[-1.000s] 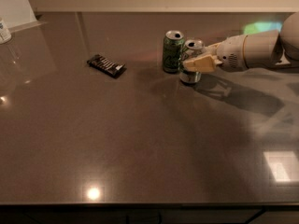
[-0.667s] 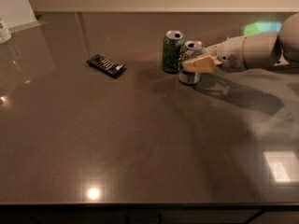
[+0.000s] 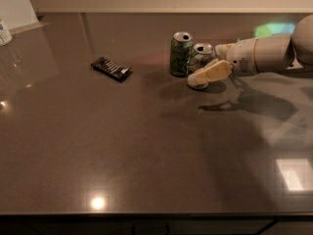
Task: Move 7up can near green can
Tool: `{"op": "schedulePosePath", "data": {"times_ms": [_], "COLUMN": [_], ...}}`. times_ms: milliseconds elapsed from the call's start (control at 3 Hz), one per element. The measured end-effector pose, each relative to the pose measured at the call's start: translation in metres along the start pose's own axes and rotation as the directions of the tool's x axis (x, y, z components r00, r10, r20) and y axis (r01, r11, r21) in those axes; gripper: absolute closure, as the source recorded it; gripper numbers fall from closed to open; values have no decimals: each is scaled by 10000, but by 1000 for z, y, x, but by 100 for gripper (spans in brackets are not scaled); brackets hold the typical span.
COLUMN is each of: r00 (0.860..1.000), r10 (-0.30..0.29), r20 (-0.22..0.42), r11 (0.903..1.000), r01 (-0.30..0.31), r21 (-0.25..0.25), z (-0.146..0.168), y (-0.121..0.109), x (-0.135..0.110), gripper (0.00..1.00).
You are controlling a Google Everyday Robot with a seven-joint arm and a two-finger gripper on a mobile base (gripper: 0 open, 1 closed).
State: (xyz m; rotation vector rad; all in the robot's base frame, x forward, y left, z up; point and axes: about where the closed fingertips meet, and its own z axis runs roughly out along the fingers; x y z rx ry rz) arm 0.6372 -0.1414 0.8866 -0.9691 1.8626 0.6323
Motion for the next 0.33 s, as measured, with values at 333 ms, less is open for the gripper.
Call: {"op": "schedulePosePath", "data": {"times_ms": [333], "r00": [10000], "r10": [0], "r20": [0], "r11": [10000], "r01": [0], "r21": [-2], "z": [0], "y": [0], "x": [0], "gripper": [0]}}
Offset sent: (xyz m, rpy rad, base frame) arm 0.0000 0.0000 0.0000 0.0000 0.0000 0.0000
